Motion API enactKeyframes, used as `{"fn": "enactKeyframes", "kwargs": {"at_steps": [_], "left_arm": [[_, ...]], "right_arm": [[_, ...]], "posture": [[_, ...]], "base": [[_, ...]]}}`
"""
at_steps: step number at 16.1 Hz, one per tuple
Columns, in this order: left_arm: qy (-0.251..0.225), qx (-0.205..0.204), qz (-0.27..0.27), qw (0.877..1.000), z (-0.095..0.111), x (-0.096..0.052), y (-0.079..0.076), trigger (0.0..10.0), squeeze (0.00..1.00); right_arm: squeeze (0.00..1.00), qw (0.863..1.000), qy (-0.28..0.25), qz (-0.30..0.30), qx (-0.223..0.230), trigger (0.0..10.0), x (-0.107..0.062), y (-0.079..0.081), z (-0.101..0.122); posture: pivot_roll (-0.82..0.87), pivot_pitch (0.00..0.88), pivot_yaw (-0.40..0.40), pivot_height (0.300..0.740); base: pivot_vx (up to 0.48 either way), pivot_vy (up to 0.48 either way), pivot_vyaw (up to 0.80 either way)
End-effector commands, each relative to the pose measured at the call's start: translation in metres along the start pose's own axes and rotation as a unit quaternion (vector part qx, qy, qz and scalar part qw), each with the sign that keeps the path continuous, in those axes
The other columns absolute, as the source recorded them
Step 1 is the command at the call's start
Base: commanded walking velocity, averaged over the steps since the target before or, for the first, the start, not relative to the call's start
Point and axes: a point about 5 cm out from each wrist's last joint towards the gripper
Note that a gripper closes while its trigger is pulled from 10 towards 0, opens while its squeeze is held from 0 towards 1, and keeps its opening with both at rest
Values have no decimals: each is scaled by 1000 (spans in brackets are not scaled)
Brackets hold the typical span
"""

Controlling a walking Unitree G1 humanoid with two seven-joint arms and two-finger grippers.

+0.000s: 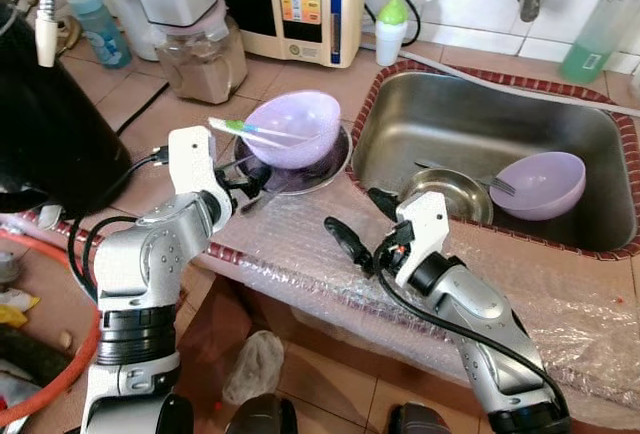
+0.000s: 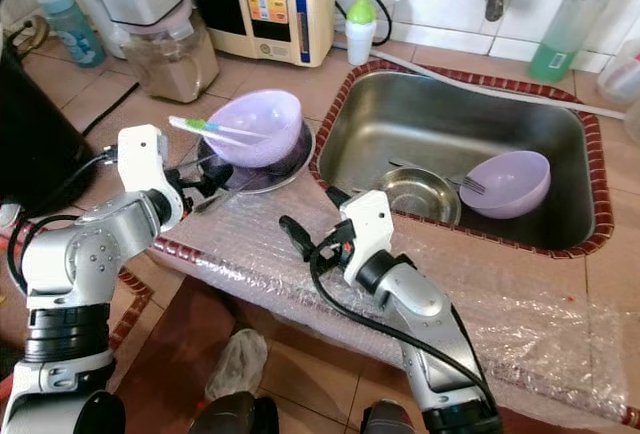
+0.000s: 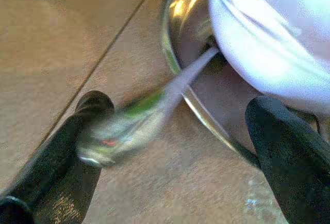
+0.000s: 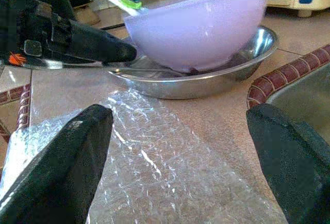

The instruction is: Kitchen organization

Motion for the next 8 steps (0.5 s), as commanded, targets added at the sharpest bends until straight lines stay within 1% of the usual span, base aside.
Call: {"fn": "enactKeyframes", "kwargs": {"at_steps": [1,3,4,5,8], "left_arm": [[-3,7,9,1000,2,-6,2,10000,0],[-19,16,6,1000,7,-10,-3,10000,0],[-41,13,-5,999,12,-11,-10,10000,0],[-52,15,-7,998,14,-11,-13,10000,0],[-57,17,-10,998,10,-18,-16,10000,0]], "right_arm": [[0,1000,-2,4,-5,10000,3,1,0],[0,1000,-4,-2,-9,10000,5,0,0],[0,1000,-6,-9,-12,10000,8,-2,0],[0,1000,-9,-11,-14,10000,9,-3,2],[0,1000,-16,-13,-22,10000,11,-7,5]], "posture": [[-17,49,107,740],[-11,41,111,740],[-6,39,107,740],[-2,36,105,740],[0,39,100,740]], "base": [[0,0,0],[0,0,0],[0,0,0],[0,0,0],[0,0,0]]}}
Point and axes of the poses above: a point about 5 cm out from each wrist's last joint towards the gripper, its own x axis pointing out of the wrist towards the gripper, its own z axis along the axis of the wrist's last joint, y = z × x, and after that the axes turned 7 degrees about -x, right-handed
